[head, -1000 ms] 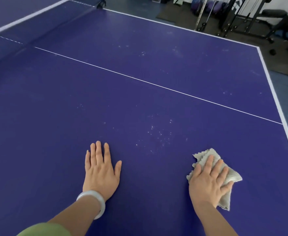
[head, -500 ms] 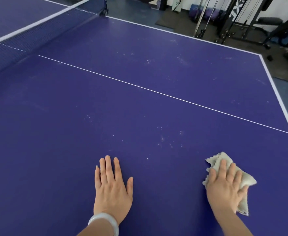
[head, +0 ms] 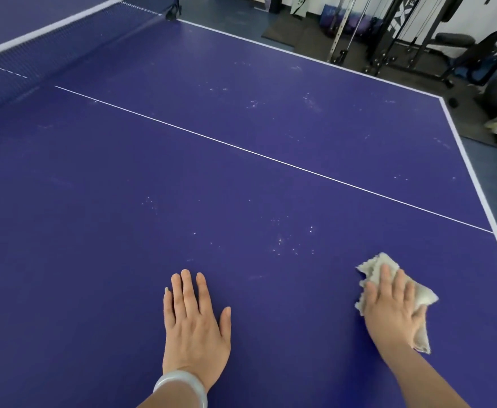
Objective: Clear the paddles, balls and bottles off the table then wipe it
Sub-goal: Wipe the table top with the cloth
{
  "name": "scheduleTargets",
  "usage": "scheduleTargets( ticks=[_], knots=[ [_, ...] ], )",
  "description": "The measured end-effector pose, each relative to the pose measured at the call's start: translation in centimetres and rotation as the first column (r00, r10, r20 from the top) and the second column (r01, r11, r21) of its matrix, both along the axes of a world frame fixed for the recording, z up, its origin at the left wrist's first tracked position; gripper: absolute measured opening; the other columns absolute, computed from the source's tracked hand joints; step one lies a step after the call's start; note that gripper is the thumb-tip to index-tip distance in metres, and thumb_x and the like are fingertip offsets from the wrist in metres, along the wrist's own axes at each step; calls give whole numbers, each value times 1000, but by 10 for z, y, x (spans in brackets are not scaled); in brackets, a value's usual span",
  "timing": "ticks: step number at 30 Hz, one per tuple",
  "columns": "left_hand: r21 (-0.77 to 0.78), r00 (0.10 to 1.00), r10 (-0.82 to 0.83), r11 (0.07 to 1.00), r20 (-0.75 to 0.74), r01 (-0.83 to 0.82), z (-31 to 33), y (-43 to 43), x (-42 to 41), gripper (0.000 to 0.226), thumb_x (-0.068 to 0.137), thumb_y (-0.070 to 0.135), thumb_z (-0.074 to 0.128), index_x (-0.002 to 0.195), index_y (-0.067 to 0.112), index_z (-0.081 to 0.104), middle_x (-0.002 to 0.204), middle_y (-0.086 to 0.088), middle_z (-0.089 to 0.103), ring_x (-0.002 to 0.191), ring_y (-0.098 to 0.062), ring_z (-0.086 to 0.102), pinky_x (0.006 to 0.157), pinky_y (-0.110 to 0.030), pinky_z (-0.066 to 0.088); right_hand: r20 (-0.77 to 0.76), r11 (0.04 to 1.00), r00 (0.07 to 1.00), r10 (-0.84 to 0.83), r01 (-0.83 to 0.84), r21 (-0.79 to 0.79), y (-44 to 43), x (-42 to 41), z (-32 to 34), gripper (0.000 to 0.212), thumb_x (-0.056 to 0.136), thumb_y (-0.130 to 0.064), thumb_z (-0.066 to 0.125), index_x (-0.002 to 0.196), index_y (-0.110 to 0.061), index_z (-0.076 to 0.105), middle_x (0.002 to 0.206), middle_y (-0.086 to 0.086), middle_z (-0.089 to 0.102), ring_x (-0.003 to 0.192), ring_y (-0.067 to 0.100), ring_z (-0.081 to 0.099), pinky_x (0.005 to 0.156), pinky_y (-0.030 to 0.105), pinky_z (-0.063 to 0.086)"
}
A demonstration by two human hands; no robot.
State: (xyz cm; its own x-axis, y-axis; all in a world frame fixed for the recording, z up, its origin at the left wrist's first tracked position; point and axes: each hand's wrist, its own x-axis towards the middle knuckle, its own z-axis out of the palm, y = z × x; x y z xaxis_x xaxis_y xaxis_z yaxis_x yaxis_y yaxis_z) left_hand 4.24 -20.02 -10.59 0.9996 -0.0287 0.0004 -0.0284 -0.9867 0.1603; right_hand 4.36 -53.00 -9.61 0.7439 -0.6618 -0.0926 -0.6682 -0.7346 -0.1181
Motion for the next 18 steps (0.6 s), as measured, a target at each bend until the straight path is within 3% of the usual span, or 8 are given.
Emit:
scheduleTargets(
  ticks=[2,4,7,10,12,14,18],
  knots=[
    [0,1000,2,1000,-3,-2,0,0,0,73,95,47,25,147,-4,34,154,-28,28,146,-41,23,116,-56,23,9,974,978,-208,206,98,1,19,6,59,100,-48,11,155,-31,-2,164,1,-4,150,22,-8,119,56,-5],
    [4,1000,5,1000,-7,-5,0,1,0,72,96,46,24,147,-4,34,154,-27,28,146,-41,23,116,-56,23,-3,964,975,-222,220,147,28,48,9,60,100,-48,11,156,-29,-2,164,1,-8,150,23,-12,118,55,-9],
    [22,1000,13,1000,-19,-13,1,0,0,72,97,47,20,148,-2,33,156,-26,26,147,-40,21,117,-55,21,-58,982,985,165,-159,99,86,79,3,58,103,-42,13,155,-30,-9,163,-2,-12,149,20,-13,118,51,-9],
    [39,999,22,999,-29,-21,1,0,0,72,98,48,20,149,0,31,157,-24,24,148,-38,18,118,-54,19,-46,795,794,606,-605,50,122,73,-2,61,104,-40,20,153,-30,-15,161,-4,-19,148,19,-20,120,48,-9],
    [41,999,23,999,-34,-21,1,0,-1,72,98,49,20,150,1,30,158,-24,22,149,-38,16,118,-54,19,-38,696,696,717,-713,79,106,61,0,58,99,-47,5,153,-34,-14,161,-10,-19,148,15,-19,120,45,-6],
    [43,999,21,999,-35,-19,0,0,-1,72,98,49,20,150,1,29,158,-24,22,149,-38,15,118,-54,19,-32,730,730,683,-681,55,66,66,0,63,95,-48,1,156,-32,-1,163,-7,-5,150,18,-5,118,48,4],
    [38,999,25,999,-30,-24,1,0,0,72,97,48,21,150,0,30,157,-24,24,148,-38,18,117,-54,21,-16,958,960,278,-276,72,-11,131,1,56,103,-40,21,155,-27,9,163,2,8,148,24,4,117,57,6]
  ],
)
